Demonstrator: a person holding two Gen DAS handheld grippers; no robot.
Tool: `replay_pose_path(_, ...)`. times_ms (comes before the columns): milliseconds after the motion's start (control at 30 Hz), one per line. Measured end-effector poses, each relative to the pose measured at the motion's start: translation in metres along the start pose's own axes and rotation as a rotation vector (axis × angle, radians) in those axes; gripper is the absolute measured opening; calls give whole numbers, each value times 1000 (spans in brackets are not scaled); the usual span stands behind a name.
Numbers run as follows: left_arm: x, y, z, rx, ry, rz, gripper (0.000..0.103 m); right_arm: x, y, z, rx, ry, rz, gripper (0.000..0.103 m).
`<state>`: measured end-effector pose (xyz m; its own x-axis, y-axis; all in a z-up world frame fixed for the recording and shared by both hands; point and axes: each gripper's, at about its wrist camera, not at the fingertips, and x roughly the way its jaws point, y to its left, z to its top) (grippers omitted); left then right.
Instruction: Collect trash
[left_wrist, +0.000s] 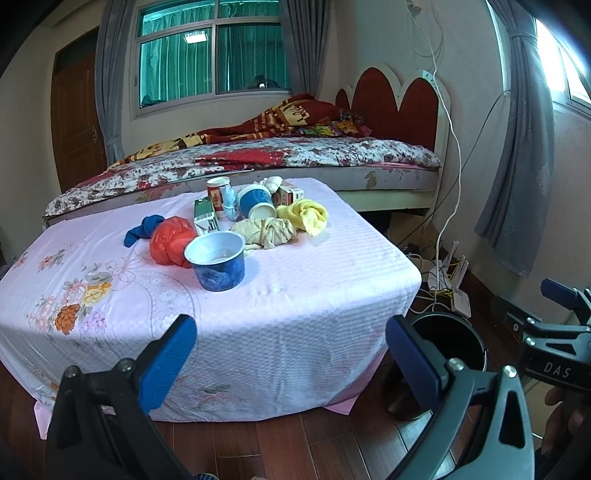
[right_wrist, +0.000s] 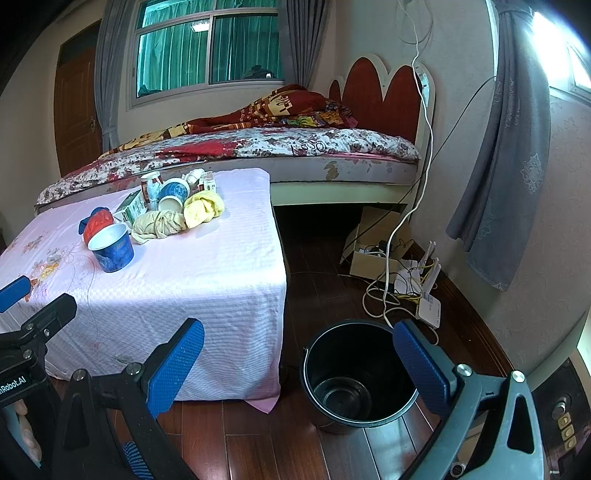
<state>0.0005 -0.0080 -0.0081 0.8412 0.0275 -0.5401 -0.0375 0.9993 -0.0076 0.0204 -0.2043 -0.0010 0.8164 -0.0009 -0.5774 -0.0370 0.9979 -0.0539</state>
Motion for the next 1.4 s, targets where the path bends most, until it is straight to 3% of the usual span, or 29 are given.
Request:
replay_pose_path(733, 2, 2, 1, 9, 4, 10, 102, 2, 4, -4, -4, 2, 1, 103)
replay_pose_path(967, 15, 19, 5, 17, 27, 54, 102, 11, 11, -2, -19, 12, 14, 103)
replay_pose_path(1100, 26, 36, 11, 13, 10, 79, 102, 29, 20, 5, -26, 59, 41, 103)
replay_pose_path(1400, 77, 79, 30, -18, 26, 133, 102, 63, 50, 43, -114, 71, 65, 103)
